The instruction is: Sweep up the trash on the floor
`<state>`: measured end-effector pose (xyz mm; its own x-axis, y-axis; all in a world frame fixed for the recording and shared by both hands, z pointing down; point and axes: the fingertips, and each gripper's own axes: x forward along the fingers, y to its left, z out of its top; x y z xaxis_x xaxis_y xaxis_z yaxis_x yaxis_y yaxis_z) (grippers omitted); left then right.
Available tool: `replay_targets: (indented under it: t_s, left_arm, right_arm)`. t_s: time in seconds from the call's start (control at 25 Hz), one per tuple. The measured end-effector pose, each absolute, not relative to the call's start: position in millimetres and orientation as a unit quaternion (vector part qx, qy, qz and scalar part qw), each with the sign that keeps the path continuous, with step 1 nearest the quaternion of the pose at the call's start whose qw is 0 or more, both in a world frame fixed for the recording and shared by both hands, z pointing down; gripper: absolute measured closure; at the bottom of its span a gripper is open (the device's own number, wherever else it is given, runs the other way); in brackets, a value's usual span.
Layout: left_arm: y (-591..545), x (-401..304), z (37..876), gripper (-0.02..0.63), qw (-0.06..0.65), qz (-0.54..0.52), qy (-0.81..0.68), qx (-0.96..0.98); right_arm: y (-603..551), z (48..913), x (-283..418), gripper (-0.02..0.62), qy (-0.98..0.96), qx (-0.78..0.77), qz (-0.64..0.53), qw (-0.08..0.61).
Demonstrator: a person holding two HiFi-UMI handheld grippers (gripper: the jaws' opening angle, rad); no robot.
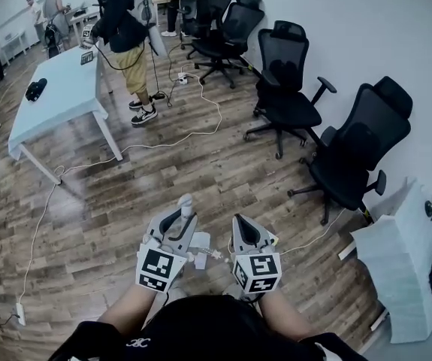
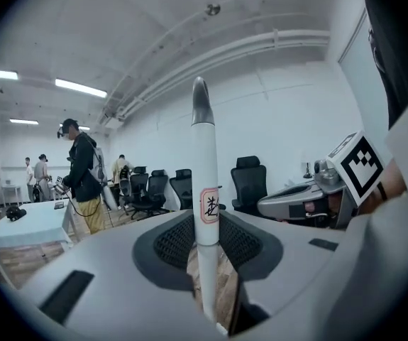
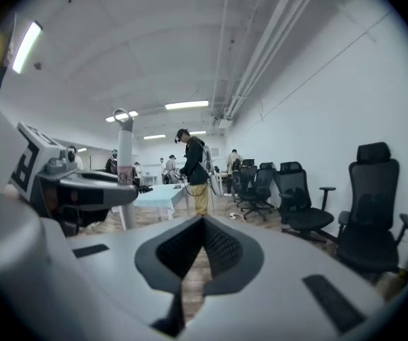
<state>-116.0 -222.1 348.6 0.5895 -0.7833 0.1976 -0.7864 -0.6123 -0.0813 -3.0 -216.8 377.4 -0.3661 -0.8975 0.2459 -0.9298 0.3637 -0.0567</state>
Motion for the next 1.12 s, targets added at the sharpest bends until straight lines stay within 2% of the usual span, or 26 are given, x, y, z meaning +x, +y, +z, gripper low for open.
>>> replay_targets:
  t_s: [0.32, 1.12]
  left_arm:
    - [-205, -95, 341, 0.505, 0.020, 0.096, -0.413, 0.905]
    - [-223, -49, 353, 0.506, 0.033, 0.111, -0.407, 0.906]
  right_arm:
    - [-217, 350, -11, 0.583, -0.831, 0.547, 0.081, 0.052]
    - [-226, 362, 20, 0.583, -0.843, 0.529, 0.069, 0.070]
